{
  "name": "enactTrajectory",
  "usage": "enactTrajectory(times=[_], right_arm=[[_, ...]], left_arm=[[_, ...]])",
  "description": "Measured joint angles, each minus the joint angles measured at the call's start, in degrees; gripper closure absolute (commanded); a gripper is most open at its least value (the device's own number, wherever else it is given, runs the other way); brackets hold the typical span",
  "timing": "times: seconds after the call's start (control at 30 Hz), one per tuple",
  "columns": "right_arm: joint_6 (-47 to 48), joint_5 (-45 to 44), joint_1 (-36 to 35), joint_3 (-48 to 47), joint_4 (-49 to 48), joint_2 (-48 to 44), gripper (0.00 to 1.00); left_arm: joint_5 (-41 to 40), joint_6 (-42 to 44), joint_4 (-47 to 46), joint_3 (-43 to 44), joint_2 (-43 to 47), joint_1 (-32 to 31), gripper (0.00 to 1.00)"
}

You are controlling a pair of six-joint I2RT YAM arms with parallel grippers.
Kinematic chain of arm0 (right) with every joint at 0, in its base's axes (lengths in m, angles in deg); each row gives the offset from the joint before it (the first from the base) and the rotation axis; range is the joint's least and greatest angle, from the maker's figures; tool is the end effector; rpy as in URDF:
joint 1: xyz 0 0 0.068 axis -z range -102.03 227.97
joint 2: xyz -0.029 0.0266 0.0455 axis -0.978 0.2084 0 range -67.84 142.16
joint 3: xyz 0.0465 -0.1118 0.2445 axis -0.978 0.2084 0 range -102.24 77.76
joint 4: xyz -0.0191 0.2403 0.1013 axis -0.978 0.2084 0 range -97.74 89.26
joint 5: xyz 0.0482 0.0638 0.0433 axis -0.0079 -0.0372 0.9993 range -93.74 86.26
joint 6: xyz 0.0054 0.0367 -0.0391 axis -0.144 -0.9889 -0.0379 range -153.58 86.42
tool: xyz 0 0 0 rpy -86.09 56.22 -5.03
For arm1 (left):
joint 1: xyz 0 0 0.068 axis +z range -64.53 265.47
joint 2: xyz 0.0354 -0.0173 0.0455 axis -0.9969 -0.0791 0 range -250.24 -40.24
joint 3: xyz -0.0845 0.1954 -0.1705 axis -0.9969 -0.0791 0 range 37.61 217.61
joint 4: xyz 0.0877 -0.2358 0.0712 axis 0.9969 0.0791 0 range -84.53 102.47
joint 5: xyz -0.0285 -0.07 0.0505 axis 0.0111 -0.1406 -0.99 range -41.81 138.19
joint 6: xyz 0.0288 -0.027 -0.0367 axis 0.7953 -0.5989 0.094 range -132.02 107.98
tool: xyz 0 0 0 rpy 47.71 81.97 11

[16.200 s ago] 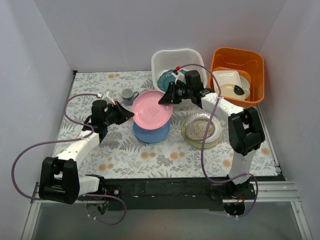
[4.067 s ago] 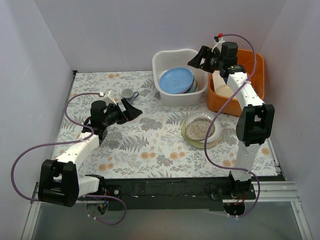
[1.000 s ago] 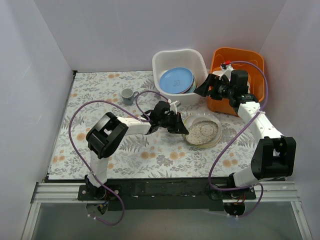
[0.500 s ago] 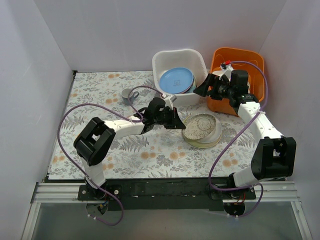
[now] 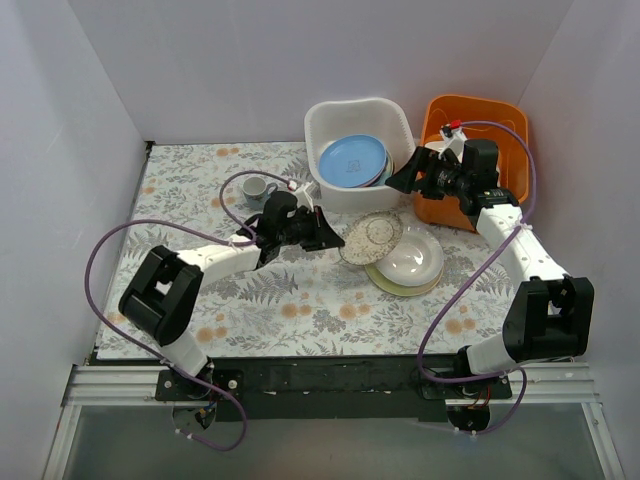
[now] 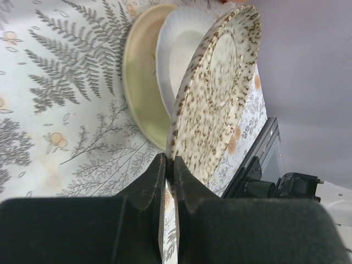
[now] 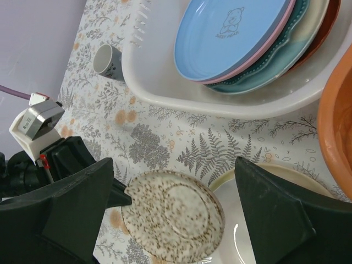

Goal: Place the plates into the plastic bin on the countertop
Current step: Pick up the plate at the center of the board.

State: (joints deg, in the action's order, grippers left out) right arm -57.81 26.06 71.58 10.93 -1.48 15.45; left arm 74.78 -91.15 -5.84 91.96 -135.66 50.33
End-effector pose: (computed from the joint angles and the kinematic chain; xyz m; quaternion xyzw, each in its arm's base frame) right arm 0.3337 0.0553 0.3233 -0.0160 0.8169 0.3479 0.4598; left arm 0.2861 -0.2208 0.2080 -0.2083 0.8236 -0.5183 0.0981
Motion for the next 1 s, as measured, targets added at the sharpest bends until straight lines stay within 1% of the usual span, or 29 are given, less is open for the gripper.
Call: enactTrajectory(times=[0.2, 0.37, 0.5, 0.67, 0.77, 0.87, 0.9, 0.97, 1.0], right_arm=[[-0.66, 1.81, -0.87, 0.00, -0.59, 0.33, 0.02], [-1.40, 2.93, -3.93, 0.00, -1.55, 2.05, 0.02], [-2.64, 3.89, -6.80, 0.00, -2.80, 4.02, 0.02], [-4.17, 5.16, -9.27, 0.24, -5.22, 6.60, 0.04], [-4.83, 5.60, -9.99, 0.31, -5.84, 6.91, 0.06], [-5.35, 6.25, -10.49, 0.31, -6.93, 6.99, 0.11], [-5.49, 6.45, -10.58, 0.31, -7.15, 7.08, 0.15], [-5.64, 6.93, -10.75, 0.31, -7.56, 7.41, 0.17], [-5.70, 7.26, -10.95, 0.31, -7.76, 7.65, 0.21]], left_arm=[[0.46, -0.22, -0.83, -3.45, 4.81, 4.76, 1.00], [0.42, -0.39, -1.29, -6.27, 9.88, 8.35, 1.00], [0.57, -0.57, -2.71, -7.76, 12.70, 9.22, 1.00], [1.38, -0.68, -3.74, -7.91, 13.05, 9.20, 1.00], [1.57, -0.81, -3.76, -7.91, 13.05, 9.20, 1.00], [1.55, -0.85, -4.02, -8.20, 13.07, 9.20, 1.00], [1.53, -0.83, -4.04, -8.28, 13.07, 9.20, 1.00], [1.46, -0.83, -4.09, -8.74, 13.16, 9.20, 1.00], [1.46, -0.83, -4.02, -8.87, 13.16, 9.20, 1.00]])
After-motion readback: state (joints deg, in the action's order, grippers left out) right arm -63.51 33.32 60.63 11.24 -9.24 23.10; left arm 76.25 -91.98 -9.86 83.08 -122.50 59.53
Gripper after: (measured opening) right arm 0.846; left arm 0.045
